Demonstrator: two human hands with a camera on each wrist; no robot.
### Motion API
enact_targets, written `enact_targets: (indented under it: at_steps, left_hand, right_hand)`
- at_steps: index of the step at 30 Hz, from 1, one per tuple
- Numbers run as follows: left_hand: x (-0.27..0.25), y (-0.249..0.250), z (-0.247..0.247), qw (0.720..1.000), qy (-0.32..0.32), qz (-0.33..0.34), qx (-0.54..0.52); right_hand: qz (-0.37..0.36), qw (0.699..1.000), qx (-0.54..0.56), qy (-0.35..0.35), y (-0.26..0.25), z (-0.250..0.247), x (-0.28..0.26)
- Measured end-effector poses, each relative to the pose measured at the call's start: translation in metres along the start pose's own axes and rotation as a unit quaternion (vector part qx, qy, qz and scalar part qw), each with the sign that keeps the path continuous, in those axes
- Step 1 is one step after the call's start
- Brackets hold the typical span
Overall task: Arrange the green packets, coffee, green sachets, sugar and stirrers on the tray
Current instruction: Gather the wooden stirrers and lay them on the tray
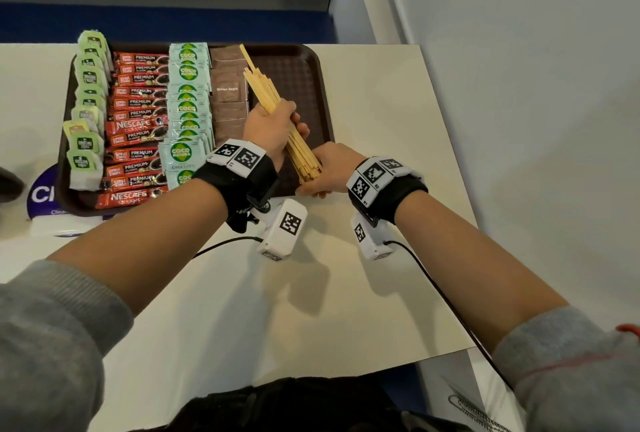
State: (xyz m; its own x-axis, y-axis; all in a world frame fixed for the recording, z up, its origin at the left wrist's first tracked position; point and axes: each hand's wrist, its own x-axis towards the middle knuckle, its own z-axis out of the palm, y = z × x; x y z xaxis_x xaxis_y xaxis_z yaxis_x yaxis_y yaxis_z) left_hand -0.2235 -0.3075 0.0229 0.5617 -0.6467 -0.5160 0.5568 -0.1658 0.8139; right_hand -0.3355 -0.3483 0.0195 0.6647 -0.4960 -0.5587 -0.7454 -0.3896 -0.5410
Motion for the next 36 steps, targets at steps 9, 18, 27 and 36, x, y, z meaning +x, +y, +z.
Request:
enact_targets:
  at_steps: [9, 18, 27, 36]
  left_hand:
    - [0.003, 0.013, -0.026, 0.997, 0.001, 0.031, 0.066]
    - [-0.009, 0.014, -0.06, 0.959, -0.102, 0.03, 0.261]
    - [-0.003, 0.026, -0.075, 0.958, -0.118, 0.028, 0.261]
    - [0.007, 0.025, -0.079, 0.954, -0.138, 0.035, 0.265]
  right_hand:
    - [-0.022, 0.998, -0.061, 0.014, -0.028, 0.0, 0.009]
    - [-0.128, 0.968, 0.138, 0.166, -0.079, -0.03, 0.03]
    - [-0.171, 0.967, 0.079, 0.171, -0.096, -0.008, 0.047]
    - [-0.183, 0.965, 0.08, 0.17, -0.094, -0.003, 0.052]
